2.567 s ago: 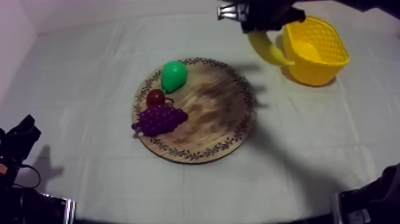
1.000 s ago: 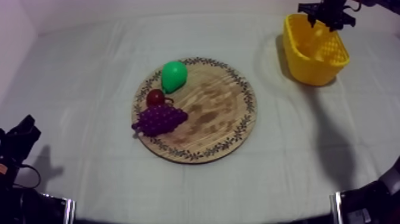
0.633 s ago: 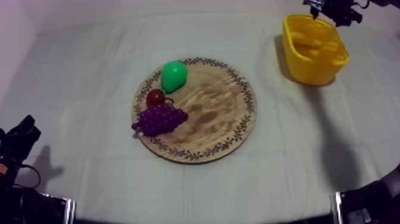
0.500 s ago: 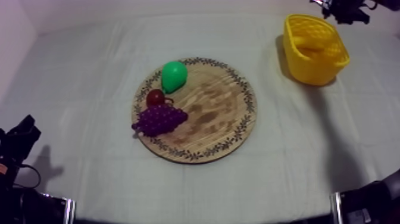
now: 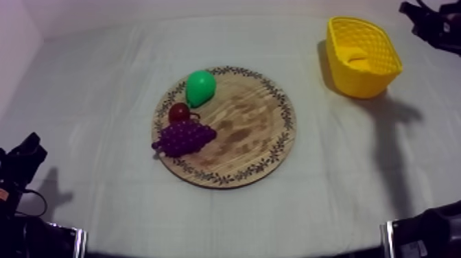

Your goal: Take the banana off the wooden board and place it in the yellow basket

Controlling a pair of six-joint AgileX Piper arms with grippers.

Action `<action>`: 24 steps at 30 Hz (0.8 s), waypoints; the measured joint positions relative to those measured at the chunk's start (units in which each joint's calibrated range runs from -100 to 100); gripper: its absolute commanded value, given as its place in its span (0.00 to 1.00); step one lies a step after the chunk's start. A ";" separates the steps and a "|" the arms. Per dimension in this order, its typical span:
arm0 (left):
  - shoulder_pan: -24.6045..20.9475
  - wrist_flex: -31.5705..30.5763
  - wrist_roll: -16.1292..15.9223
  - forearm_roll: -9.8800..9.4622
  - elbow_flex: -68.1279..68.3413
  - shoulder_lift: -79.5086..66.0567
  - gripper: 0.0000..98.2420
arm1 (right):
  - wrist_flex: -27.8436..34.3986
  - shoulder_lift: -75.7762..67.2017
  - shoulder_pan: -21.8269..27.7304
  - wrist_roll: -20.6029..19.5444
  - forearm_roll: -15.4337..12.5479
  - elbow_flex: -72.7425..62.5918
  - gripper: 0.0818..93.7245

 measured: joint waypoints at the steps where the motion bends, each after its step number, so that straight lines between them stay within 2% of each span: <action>1: 0.00 0.00 0.00 0.00 0.00 0.00 0.00 | -1.20 -2.75 0.38 0.46 -1.03 2.72 0.06; 8: 0.00 0.00 0.00 0.00 0.00 0.00 0.00 | -9.81 -20.07 0.91 6.36 -9.74 17.78 0.08; 12: 0.00 0.00 0.00 0.00 0.00 0.00 0.00 | -10.19 -30.38 -0.11 9.79 -13.53 26.76 0.09; 18: 0.00 0.00 0.00 0.00 0.00 0.00 0.00 | -12.29 -42.62 -1.26 16.27 -20.85 39.49 0.09; 24: 0.00 0.00 0.00 0.00 0.00 0.00 0.00 | -13.27 -51.65 -2.91 22.68 -26.42 50.15 0.07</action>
